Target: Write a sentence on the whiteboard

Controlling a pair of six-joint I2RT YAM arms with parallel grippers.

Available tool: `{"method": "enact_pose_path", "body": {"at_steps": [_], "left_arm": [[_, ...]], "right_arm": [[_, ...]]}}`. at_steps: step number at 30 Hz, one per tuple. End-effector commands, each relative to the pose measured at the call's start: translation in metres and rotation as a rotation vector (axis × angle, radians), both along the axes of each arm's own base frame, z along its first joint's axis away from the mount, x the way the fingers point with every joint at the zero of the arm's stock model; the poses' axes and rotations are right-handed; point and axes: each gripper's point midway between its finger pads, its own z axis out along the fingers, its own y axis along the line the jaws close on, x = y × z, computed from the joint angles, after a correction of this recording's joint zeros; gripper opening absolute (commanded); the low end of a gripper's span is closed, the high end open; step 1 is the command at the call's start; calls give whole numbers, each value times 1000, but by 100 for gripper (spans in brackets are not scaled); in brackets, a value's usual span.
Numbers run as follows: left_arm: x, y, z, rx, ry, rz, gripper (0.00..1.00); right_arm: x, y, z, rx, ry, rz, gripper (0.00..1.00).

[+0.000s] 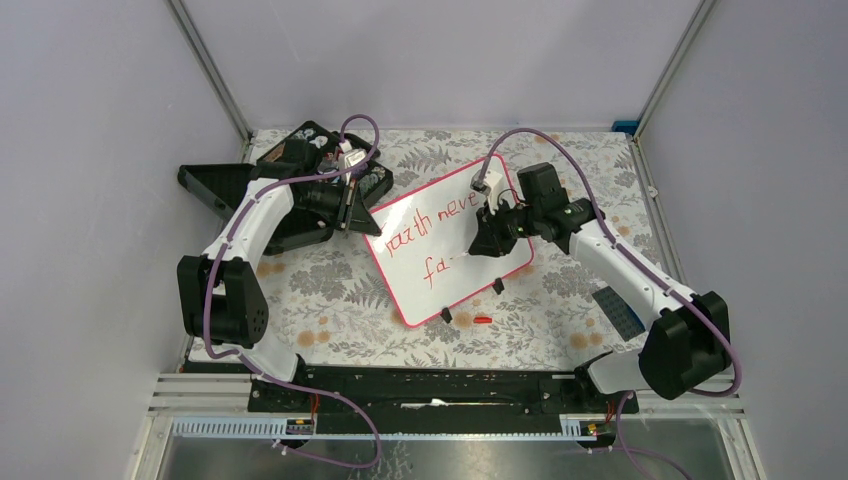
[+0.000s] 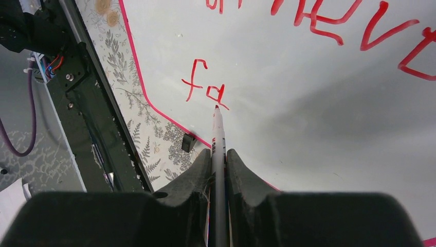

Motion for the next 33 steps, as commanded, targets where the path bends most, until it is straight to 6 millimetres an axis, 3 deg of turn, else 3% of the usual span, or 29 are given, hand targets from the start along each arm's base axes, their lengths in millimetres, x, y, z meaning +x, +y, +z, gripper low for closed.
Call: {"method": "enact_pose_path", "body": {"at_steps": [1, 21, 33], "left_arm": [[9, 4, -9, 64, -77, -5, 0], [10, 3, -12, 70, -73, -6, 0], [10, 3, -11, 70, -75, -7, 0]], "right_arm": [[3, 8, 23, 68, -26, 36, 0], [7, 15, 5, 65, -9, 18, 0], [15, 5, -10, -16, -35, -31, 0]]}}
